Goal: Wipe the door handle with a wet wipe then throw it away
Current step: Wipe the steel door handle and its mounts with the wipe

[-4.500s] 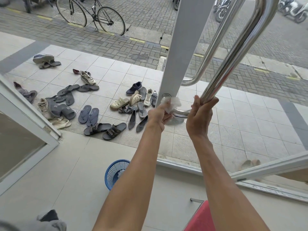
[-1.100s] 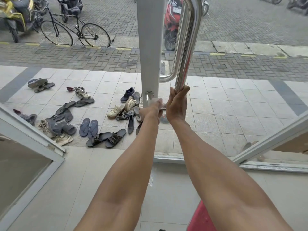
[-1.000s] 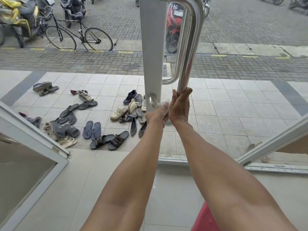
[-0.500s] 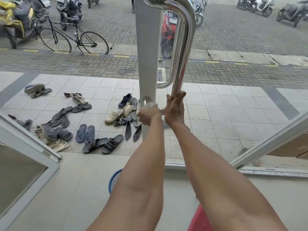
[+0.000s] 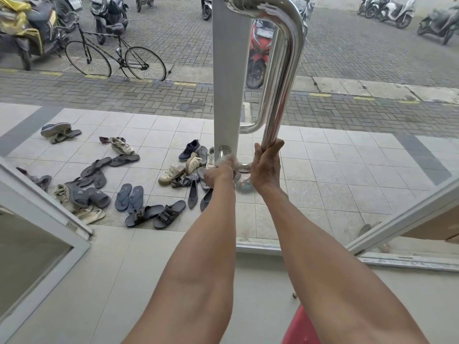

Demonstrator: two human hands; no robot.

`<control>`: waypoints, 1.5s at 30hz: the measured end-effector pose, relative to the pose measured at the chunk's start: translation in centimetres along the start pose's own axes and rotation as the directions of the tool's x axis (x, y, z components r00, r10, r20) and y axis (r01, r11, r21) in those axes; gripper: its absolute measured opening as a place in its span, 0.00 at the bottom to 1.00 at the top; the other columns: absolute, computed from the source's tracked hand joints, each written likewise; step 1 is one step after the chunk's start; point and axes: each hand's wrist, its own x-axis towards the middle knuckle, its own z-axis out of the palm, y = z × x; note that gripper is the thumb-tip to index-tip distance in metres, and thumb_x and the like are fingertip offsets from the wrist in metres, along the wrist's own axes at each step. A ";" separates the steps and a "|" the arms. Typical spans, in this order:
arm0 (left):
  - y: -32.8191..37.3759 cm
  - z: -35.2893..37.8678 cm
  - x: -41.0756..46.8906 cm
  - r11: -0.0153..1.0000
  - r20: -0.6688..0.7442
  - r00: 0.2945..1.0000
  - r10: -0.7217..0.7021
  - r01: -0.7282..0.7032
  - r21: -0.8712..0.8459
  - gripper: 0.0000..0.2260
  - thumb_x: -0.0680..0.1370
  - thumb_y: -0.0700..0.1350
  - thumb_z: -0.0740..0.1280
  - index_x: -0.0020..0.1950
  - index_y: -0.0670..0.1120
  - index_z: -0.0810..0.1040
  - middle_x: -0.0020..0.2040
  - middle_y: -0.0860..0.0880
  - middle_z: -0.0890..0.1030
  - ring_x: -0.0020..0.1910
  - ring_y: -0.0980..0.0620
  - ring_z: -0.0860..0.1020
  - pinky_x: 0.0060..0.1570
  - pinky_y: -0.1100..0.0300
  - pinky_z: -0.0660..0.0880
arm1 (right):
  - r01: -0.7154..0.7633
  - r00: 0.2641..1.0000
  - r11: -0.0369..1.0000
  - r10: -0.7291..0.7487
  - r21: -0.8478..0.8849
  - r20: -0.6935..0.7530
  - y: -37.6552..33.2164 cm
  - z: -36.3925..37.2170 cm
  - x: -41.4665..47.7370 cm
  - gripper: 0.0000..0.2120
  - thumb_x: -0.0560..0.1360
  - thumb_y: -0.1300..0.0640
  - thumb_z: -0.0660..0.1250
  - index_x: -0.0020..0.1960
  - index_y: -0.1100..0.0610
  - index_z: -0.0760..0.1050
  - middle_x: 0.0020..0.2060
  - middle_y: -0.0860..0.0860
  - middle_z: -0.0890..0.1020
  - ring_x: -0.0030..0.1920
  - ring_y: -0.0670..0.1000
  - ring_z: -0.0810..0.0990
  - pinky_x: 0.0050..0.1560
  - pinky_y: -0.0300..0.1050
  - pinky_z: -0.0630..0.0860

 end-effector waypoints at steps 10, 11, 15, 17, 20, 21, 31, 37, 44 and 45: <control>-2.3 0.9 -2.3 0.948 0.323 0.942 -0.094 0.184 -0.259 0.22 0.70 0.37 0.76 0.62 0.36 0.76 0.57 0.39 0.82 0.54 0.46 0.82 0.57 0.50 0.78 | -0.014 1.000 1.000 0.014 0.018 0.010 -0.1 -0.3 0.0 0.10 0.82 0.52 0.56 0.52 0.55 0.56 0.40 0.48 0.71 0.40 0.52 0.73 0.41 0.50 0.70; -2.2 0.9 -2.4 0.950 0.333 0.938 -0.101 0.191 -0.248 0.22 0.71 0.37 0.75 0.63 0.36 0.75 0.58 0.38 0.81 0.56 0.45 0.81 0.59 0.50 0.78 | -0.014 1.000 1.000 0.014 0.016 0.005 -0.1 -0.3 -0.1 0.10 0.81 0.52 0.57 0.53 0.56 0.57 0.41 0.49 0.72 0.40 0.52 0.74 0.41 0.50 0.71; -2.0 0.9 -2.7 0.962 0.415 0.900 -0.135 0.220 -0.164 0.19 0.73 0.41 0.74 0.62 0.37 0.77 0.50 0.42 0.84 0.42 0.52 0.82 0.49 0.58 0.81 | -0.051 0.999 0.999 0.051 -0.003 0.012 0.0 -0.2 -0.1 0.12 0.81 0.50 0.58 0.54 0.55 0.58 0.43 0.49 0.75 0.42 0.53 0.75 0.41 0.50 0.71; -1.8 1.0 -2.7 0.958 0.447 0.880 -0.159 0.246 -0.145 0.10 0.74 0.42 0.73 0.52 0.42 0.79 0.30 0.50 0.80 0.25 0.58 0.77 0.28 0.65 0.78 | -0.060 0.998 0.998 0.061 -0.023 0.029 0.4 -0.4 -0.7 0.13 0.80 0.48 0.58 0.56 0.53 0.57 0.46 0.49 0.77 0.43 0.54 0.77 0.41 0.50 0.72; -1.6 1.1 -3.0 0.952 0.474 0.854 -0.213 0.290 -0.094 0.07 0.75 0.44 0.72 0.40 0.46 0.76 0.23 0.53 0.77 0.21 0.60 0.76 0.21 0.69 0.73 | -0.131 0.991 0.991 0.131 -0.015 0.017 1.9 -0.7 -2.5 0.17 0.79 0.42 0.58 0.60 0.51 0.58 0.47 0.49 0.77 0.44 0.52 0.77 0.42 0.48 0.72; -1.6 1.2 -3.1 0.947 0.489 0.841 -0.231 0.310 -0.086 0.07 0.75 0.45 0.72 0.41 0.45 0.76 0.27 0.51 0.79 0.26 0.58 0.78 0.24 0.67 0.76 | -0.188 0.982 0.982 0.188 -0.007 -0.006 2.6 -0.8 -3.3 0.20 0.78 0.39 0.57 0.61 0.51 0.58 0.45 0.48 0.77 0.43 0.51 0.76 0.42 0.47 0.70; -0.1 1.7 -4.6 0.936 0.486 0.808 -0.332 0.346 0.064 0.12 0.74 0.51 0.72 0.42 0.44 0.76 0.37 0.48 0.77 0.32 0.54 0.74 0.25 0.65 0.74 | -0.286 0.953 0.958 0.283 -0.009 -0.106 4.1 -1.4 -5.9 0.14 0.76 0.43 0.64 0.52 0.53 0.74 0.37 0.47 0.80 0.40 0.49 0.79 0.40 0.42 0.70; -0.2 1.4 -4.2 0.948 0.517 0.796 -0.315 0.233 0.219 0.12 0.77 0.55 0.67 0.42 0.48 0.75 0.33 0.49 0.79 0.47 0.49 0.76 0.57 0.49 0.72 | -0.275 0.949 0.961 0.271 -0.004 -0.160 3.0 -0.6 -5.6 0.19 0.68 0.42 0.72 0.49 0.55 0.76 0.38 0.48 0.79 0.39 0.49 0.78 0.38 0.40 0.68; 1.0 1.0 -3.6 0.819 0.385 0.765 -0.516 0.308 0.484 0.38 0.64 0.68 0.73 0.67 0.47 0.74 0.66 0.50 0.76 0.68 0.41 0.70 0.68 0.38 0.60 | -0.465 0.883 0.878 0.469 0.114 -0.006 2.7 0.8 -3.7 0.20 0.71 0.43 0.72 0.57 0.55 0.78 0.49 0.53 0.82 0.47 0.51 0.81 0.48 0.43 0.75; 1.1 1.0 -3.5 0.820 0.375 0.776 -0.507 0.300 0.488 0.37 0.64 0.67 0.73 0.65 0.48 0.76 0.65 0.51 0.77 0.67 0.41 0.70 0.67 0.38 0.62 | -0.478 0.877 0.867 0.481 0.139 0.015 2.5 1.0 -3.5 0.18 0.72 0.43 0.71 0.54 0.55 0.79 0.49 0.53 0.82 0.46 0.50 0.82 0.45 0.40 0.74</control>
